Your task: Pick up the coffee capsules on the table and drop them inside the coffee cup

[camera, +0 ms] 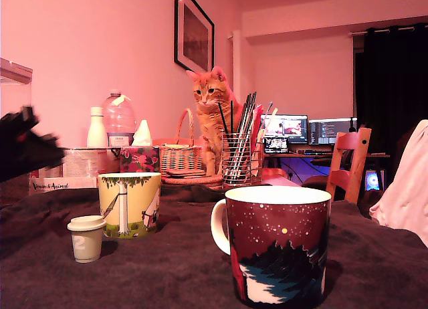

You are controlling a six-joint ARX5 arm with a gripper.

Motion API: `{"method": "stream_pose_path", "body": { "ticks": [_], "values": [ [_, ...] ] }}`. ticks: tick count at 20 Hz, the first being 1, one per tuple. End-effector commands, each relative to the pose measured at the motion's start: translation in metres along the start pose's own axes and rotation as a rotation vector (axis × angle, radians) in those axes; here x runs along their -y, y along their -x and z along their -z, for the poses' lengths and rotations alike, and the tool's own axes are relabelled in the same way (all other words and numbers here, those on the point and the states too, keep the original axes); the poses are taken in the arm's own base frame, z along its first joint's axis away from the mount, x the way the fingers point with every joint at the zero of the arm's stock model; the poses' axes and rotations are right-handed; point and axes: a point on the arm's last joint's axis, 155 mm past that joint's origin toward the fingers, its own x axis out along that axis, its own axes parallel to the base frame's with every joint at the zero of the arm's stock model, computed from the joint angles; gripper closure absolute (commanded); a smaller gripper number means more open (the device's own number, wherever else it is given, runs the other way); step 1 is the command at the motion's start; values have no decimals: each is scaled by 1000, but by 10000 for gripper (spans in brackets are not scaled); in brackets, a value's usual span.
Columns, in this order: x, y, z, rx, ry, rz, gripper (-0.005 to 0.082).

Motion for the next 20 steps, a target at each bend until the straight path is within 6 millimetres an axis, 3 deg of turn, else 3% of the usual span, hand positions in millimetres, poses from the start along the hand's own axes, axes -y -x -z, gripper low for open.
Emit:
{"method": "stream_pose_path", "body": {
  "ticks": [1,6,11,16,20],
  "values": [
    [17,-8,-11,21,-4,62,666],
    [52,-37,-5,-50,-24,163,665],
    [79,-59,17,-171,-122,221,665],
    [88,-72,35,-283,-214,236,666],
    [86,-73,24,-315,-250,188,665]
  ]
}}
